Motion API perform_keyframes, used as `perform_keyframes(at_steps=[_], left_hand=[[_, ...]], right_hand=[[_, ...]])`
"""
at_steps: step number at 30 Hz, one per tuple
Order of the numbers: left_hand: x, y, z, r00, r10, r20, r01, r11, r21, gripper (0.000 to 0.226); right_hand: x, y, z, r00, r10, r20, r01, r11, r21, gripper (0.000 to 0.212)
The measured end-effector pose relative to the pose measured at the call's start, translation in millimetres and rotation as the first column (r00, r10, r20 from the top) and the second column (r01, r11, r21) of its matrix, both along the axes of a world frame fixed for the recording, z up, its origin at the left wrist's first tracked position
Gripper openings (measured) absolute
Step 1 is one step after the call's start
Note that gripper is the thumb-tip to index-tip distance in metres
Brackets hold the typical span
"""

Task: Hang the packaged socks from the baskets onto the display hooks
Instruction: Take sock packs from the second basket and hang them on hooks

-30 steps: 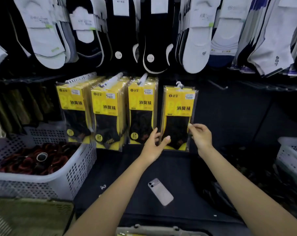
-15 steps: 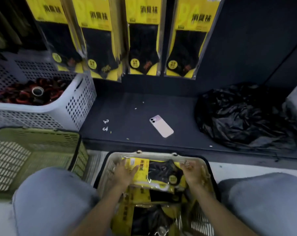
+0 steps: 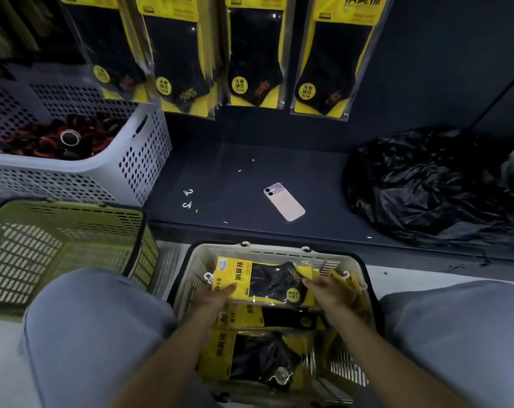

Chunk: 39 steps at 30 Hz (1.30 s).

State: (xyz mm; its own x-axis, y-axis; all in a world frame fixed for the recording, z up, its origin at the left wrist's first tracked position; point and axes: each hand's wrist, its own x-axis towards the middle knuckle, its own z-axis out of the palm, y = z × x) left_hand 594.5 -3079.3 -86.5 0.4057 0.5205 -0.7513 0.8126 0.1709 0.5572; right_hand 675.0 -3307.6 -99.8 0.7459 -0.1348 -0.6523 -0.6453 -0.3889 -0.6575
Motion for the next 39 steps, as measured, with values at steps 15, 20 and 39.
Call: perform_keyframes(at_steps=[15,20,39], left_hand=[[46,-1,142,0.732,-0.451,0.511,0.461,0.880,0.117,0.030],[70,-5,192,0.633,-0.271,0.725,0.368,0.929,0.027,0.029],[135,73,286,0.323,-0.204,0.924,0.042,0.979,0.201,0.026]], right_hand=[[22,42,103,0.739,0.236,0.631,-0.402,0.906,0.132,0.045],[39,65,170,0.727,-0.104,0.678,-0.281,0.857,0.433,0.043],[132,101,313,0.654,-0.192,0.732,-0.318,0.808,0.496,0.009]])
